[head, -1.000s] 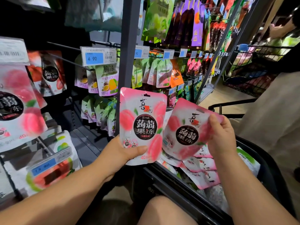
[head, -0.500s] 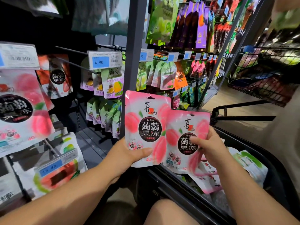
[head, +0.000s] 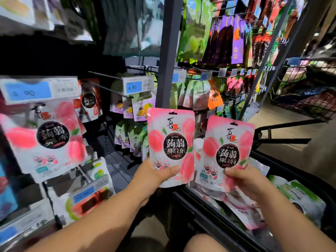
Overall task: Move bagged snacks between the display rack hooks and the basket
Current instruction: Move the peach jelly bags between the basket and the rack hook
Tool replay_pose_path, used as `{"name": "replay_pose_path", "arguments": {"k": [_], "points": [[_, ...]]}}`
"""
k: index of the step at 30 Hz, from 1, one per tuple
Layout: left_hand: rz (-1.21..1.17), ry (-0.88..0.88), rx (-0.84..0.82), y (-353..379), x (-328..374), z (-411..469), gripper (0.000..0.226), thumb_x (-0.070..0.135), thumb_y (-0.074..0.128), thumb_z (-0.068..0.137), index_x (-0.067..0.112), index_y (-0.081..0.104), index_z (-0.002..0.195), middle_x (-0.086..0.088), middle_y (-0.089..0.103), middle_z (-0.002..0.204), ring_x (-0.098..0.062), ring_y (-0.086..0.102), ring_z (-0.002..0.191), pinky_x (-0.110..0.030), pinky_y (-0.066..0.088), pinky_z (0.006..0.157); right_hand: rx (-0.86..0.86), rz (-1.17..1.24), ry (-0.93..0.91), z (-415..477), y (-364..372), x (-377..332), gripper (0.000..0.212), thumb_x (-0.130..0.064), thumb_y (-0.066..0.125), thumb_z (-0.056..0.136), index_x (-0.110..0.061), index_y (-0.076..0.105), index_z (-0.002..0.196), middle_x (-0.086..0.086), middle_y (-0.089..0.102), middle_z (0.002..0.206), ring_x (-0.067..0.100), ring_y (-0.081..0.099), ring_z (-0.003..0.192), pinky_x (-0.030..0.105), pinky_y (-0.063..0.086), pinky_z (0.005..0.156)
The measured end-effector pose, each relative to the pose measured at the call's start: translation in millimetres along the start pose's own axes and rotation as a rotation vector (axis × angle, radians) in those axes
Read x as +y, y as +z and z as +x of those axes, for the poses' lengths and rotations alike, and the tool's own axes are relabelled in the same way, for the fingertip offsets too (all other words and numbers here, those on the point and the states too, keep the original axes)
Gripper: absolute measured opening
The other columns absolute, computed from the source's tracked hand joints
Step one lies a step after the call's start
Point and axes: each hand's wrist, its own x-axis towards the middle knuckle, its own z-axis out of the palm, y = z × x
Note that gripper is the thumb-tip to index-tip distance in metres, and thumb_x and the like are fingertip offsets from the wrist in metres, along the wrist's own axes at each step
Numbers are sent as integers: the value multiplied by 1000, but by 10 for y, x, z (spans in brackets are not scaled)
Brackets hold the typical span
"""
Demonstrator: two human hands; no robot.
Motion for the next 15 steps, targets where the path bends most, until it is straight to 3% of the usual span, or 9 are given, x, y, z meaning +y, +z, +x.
{"name": "replay_pose_path", "arguments": {"k": [3, 6, 11, 14, 15], "points": [[6, 23, 43, -33, 137, -33, 37, 1, 79, 77, 20, 69, 108, -2, 75, 105, -20, 70, 101, -32, 55, 89, 8, 61, -49, 1, 188, -128, 38, -15, 93, 43, 2, 61, 53, 16, 50, 42, 19, 46, 30, 23, 36, 32], [54, 68, 62, -87, 306, -60, 33, 1, 76, 79, 24, 70, 102, 0, 76, 101, -16, 71, 95, -27, 55, 82, 2, 45, -106, 89, 450, -203, 49, -28, 96, 38, 3, 61, 54, 16, 51, 44, 19, 46, 30, 19, 36, 35], [169, 133, 122, -299, 535, -165, 22, 14, 79, 80, 30, 71, 93, 8, 77, 89, -6, 70, 75, -19, 50, 66, -57, 25, -162, 220, 934, -341, 63, -21, 95, 37, -2, 66, 90, 17, 71, 82, 30, 65, 69, 32, 53, 64], [250, 133, 209, -534, 629, -260, 26, 24, 84, 76, 30, 68, 95, 14, 73, 76, 0, 66, 63, -27, 49, 68, -62, -12, -206, 259, 1251, -415, 63, -17, 86, 49, -6, 62, 107, 10, 74, 86, 26, 68, 75, 36, 51, 70], [262, 131, 236, -617, 660, -309, 31, 27, 86, 73, 29, 68, 97, 14, 73, 77, -1, 67, 67, -31, 52, 72, -86, 0, -210, 260, 1369, -430, 61, -16, 84, 54, -6, 61, 109, 10, 75, 90, 26, 70, 77, 35, 53, 68]]}}
